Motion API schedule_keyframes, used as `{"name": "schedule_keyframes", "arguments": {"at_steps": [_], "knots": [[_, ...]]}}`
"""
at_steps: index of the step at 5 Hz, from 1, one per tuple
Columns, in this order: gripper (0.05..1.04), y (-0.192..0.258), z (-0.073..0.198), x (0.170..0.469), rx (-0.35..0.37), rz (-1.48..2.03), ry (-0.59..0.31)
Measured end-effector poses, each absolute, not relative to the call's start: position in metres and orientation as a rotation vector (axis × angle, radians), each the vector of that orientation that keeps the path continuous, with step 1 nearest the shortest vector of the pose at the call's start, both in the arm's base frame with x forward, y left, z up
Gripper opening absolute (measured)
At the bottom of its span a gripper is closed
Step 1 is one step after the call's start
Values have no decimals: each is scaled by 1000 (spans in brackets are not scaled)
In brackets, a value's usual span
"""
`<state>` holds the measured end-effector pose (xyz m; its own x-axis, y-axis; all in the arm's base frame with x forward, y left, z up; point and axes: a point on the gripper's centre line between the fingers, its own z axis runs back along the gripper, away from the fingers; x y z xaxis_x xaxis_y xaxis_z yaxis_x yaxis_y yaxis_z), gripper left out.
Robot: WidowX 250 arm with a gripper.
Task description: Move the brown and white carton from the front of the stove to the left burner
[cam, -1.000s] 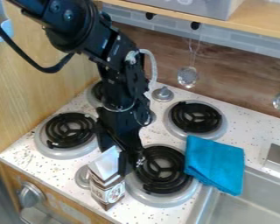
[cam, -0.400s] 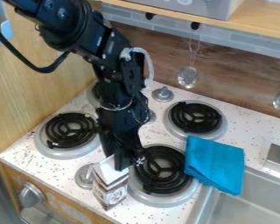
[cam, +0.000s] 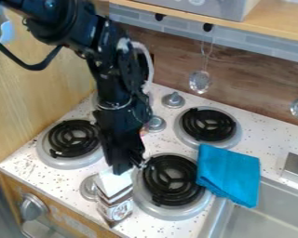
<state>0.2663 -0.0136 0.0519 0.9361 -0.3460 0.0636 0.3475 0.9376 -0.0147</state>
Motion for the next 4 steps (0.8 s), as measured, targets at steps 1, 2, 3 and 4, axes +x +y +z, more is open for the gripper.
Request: {"name": "schedule_keyframes", "arguments": {"at_steps": [1,2,3,4], "knots": [[87,-12,65,268,-54,-334,-89],[75,-12,67,267,-56,-332,-84],[76,-11,70,271,-47,-323,-93],[75,1,79,278,-28,-280,-102]]}}
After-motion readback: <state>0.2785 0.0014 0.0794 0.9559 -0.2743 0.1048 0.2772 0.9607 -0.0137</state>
